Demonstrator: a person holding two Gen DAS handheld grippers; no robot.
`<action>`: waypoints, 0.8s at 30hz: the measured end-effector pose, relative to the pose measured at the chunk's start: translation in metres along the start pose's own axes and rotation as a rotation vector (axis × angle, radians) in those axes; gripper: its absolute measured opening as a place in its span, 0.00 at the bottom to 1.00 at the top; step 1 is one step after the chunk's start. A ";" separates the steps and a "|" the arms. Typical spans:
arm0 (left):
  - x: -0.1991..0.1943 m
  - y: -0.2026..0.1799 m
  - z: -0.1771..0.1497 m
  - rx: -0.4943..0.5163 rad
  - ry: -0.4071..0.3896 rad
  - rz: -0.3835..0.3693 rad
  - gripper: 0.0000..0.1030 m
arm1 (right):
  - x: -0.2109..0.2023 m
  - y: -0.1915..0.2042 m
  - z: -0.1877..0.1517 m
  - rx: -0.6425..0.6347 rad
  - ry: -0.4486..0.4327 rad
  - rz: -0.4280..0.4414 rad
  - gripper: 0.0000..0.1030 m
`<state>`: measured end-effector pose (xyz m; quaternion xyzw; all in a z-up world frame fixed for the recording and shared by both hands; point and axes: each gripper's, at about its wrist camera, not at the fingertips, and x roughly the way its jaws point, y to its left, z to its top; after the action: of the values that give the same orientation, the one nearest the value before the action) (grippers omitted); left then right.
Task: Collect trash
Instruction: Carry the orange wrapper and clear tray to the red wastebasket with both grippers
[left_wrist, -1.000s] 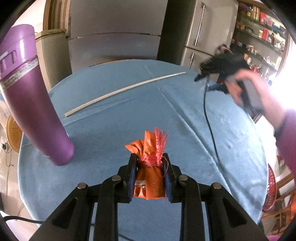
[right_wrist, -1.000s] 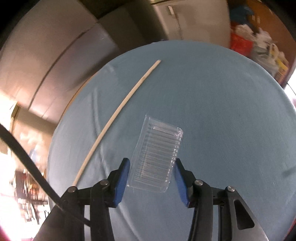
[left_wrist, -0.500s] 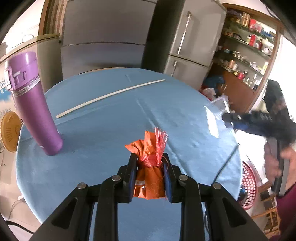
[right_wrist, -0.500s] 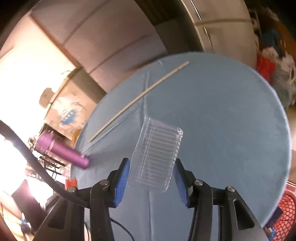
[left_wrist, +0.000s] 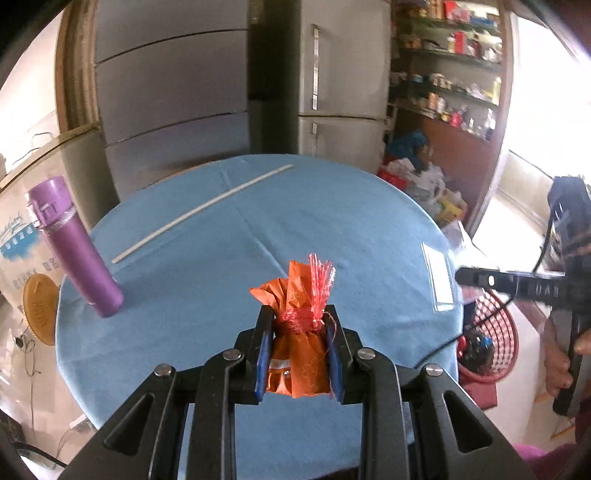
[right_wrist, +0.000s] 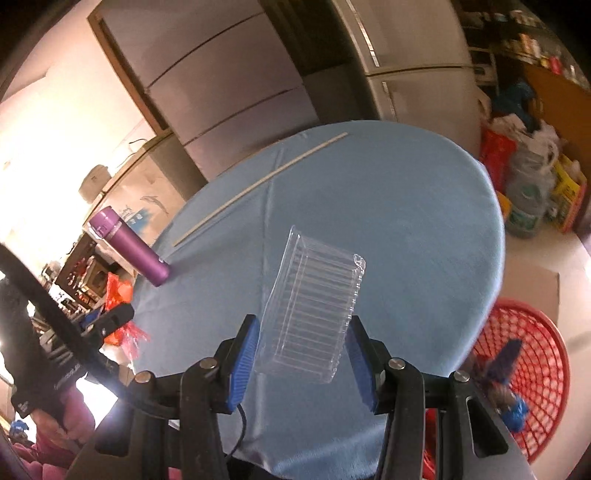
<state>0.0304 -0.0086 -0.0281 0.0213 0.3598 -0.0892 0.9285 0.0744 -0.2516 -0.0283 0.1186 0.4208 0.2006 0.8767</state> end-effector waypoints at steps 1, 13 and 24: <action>0.000 -0.004 -0.002 0.018 0.003 0.001 0.27 | -0.002 -0.002 0.000 0.011 -0.006 0.002 0.49; -0.021 -0.008 -0.002 0.023 -0.023 0.042 0.27 | -0.011 0.008 -0.010 0.028 -0.040 0.014 0.49; -0.029 -0.023 0.003 0.067 -0.022 0.058 0.27 | -0.041 -0.006 -0.021 0.057 -0.120 0.026 0.49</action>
<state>0.0072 -0.0275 -0.0058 0.0618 0.3455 -0.0747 0.9334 0.0359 -0.2743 -0.0152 0.1607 0.3713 0.1924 0.8940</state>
